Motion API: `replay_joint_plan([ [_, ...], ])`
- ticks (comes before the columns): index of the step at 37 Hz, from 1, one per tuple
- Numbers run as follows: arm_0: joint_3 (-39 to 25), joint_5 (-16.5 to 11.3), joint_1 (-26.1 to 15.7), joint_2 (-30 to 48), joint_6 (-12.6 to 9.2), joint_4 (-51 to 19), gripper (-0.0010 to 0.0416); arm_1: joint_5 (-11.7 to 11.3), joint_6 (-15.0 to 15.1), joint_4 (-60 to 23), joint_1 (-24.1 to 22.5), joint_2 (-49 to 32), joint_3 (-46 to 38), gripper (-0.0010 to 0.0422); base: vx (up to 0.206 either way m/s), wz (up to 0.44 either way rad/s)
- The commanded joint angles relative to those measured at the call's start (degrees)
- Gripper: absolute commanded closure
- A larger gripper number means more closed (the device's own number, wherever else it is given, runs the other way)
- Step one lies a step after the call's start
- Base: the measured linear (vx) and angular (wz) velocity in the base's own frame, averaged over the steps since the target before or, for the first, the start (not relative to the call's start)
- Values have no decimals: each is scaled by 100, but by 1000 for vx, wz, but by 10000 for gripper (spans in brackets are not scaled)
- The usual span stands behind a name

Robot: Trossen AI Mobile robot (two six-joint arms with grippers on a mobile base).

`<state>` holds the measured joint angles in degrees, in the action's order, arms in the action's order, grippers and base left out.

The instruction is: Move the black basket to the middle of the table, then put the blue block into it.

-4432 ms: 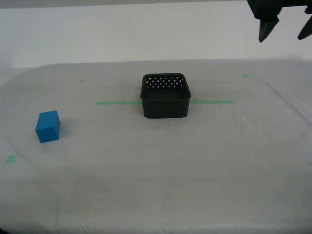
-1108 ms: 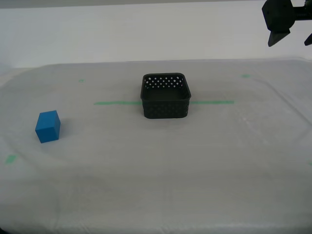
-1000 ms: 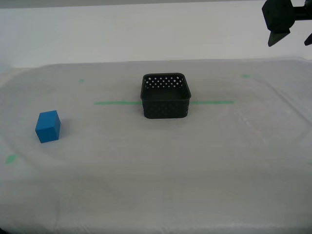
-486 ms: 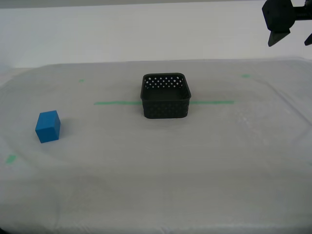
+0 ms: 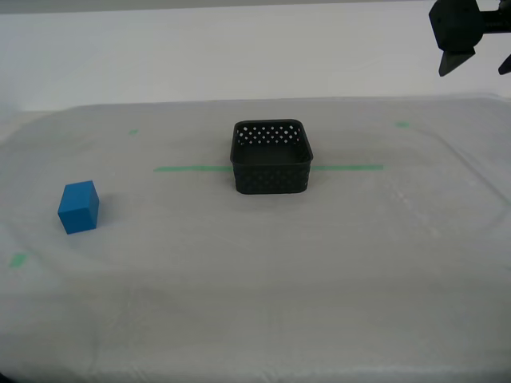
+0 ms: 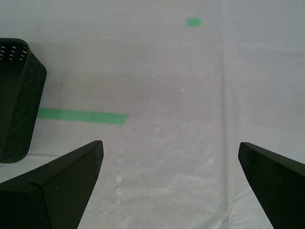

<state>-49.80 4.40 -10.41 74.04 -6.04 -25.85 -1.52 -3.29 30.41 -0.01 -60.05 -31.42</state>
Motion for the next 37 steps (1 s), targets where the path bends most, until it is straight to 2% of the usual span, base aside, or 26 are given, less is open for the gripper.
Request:
replay_joint_plan([
  [1,-7,15,-4,-2,7,9,7,-157,-35,-619,-2,2,-199,412,0,0],
  [3,-7,15,-4,-2,7,13,7,-284,-42,-994,-2,2,-319,412,0,0],
  [7,-7,15,-4,-2,7,11,7,-385,-144,-1661,-2,2,-549,412,0,0],
  [19,-7,15,-2,-2,7,11,7,-389,-776,-3545,-2,2,-1215,412,0,0],
  [27,-7,15,-4,-2,7,11,7,-533,-1241,-4607,-2,2,-1558,412,0,0],
  [32,-7,15,-4,-2,7,11,7,-667,-1440,-5289,-2,-2,-1727,412,0,0],
  [37,-7,15,-4,-2,7,11,7,-662,-1585,-6015,-2,-2,-1845,412,0,0],
])
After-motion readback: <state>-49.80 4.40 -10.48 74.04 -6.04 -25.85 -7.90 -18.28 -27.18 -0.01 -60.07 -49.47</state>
